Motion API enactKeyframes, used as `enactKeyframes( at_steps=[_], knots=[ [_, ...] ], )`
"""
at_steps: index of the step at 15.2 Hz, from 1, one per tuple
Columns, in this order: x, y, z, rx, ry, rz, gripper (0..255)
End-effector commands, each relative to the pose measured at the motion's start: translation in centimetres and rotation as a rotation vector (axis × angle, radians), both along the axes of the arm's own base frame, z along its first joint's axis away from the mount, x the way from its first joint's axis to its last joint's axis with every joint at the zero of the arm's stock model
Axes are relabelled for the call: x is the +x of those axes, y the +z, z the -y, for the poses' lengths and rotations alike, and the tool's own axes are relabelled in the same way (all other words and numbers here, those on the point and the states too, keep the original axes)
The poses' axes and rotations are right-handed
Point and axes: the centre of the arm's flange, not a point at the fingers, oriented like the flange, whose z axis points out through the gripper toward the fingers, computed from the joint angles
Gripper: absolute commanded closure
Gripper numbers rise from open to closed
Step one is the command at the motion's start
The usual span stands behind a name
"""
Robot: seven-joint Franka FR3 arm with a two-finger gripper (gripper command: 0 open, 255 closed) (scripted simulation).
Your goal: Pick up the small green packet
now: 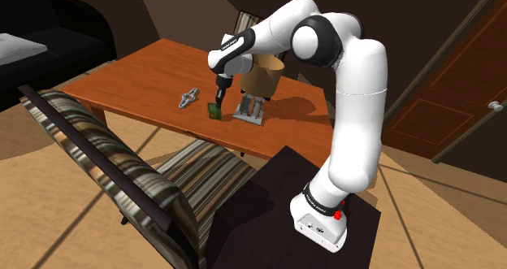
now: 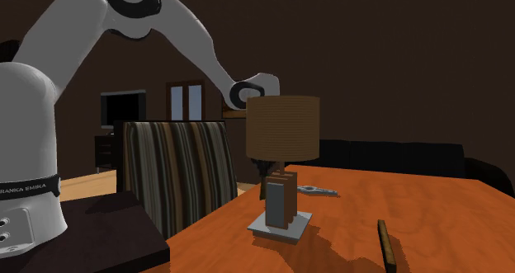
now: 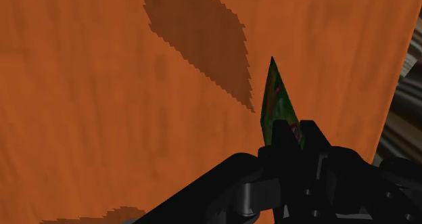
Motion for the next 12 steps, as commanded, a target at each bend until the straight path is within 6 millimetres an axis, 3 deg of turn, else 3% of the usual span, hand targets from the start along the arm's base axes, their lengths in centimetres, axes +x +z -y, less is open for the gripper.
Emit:
enactKeyframes(
  at_steps=[1,12],
  knots=[
    [0.1,1.0,0.0,0.0,0.0,0.0,255],
    [0.1,6.8,0.0,0.0,0.0,0.0,255]
  ],
)
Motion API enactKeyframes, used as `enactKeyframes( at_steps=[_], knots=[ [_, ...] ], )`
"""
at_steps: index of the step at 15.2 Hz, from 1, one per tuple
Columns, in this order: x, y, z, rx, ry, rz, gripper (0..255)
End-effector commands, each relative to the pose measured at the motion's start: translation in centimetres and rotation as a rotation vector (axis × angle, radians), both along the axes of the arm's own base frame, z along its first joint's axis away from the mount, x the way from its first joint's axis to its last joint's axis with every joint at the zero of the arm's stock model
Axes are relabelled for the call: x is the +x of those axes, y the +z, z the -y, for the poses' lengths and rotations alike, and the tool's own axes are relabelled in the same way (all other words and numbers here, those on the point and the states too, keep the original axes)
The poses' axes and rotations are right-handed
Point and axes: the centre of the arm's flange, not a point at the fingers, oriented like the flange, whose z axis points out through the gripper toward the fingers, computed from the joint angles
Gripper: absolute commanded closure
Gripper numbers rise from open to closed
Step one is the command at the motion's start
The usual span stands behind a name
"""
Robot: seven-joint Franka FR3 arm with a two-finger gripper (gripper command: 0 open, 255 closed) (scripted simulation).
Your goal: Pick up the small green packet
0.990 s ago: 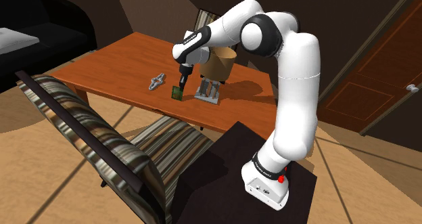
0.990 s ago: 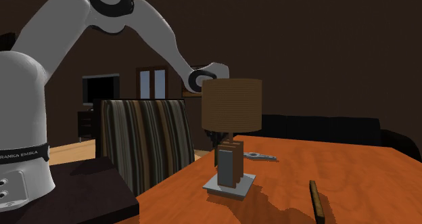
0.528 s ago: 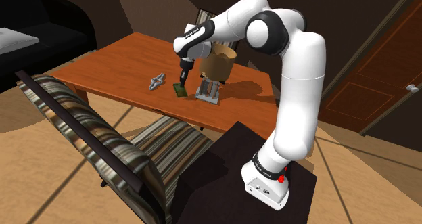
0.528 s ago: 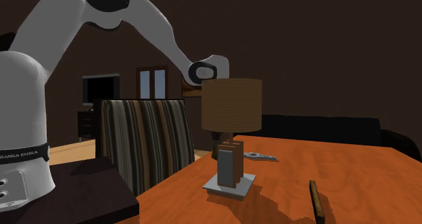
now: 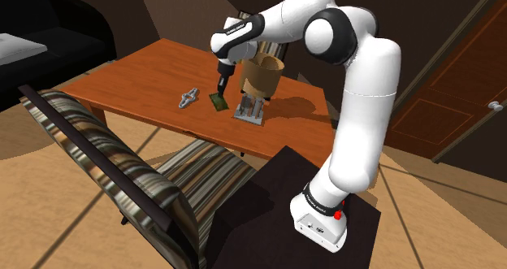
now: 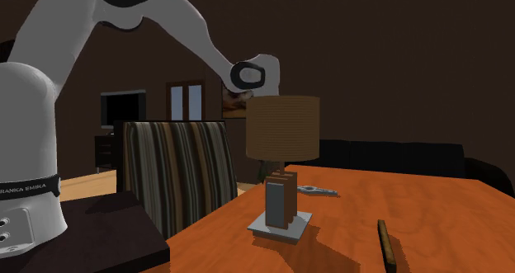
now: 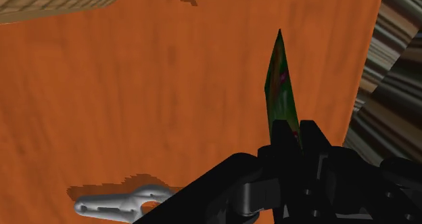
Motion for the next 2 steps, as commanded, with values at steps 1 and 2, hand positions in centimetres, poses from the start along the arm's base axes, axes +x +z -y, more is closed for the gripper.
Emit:
enactKeyframes(
  at_steps=[1,2],
  knots=[
    [0.03,0.64,-0.08,0.0,0.0,0.0,255],
    [0.03,0.64,-0.09,0.0,0.0,0.0,255]
  ],
)
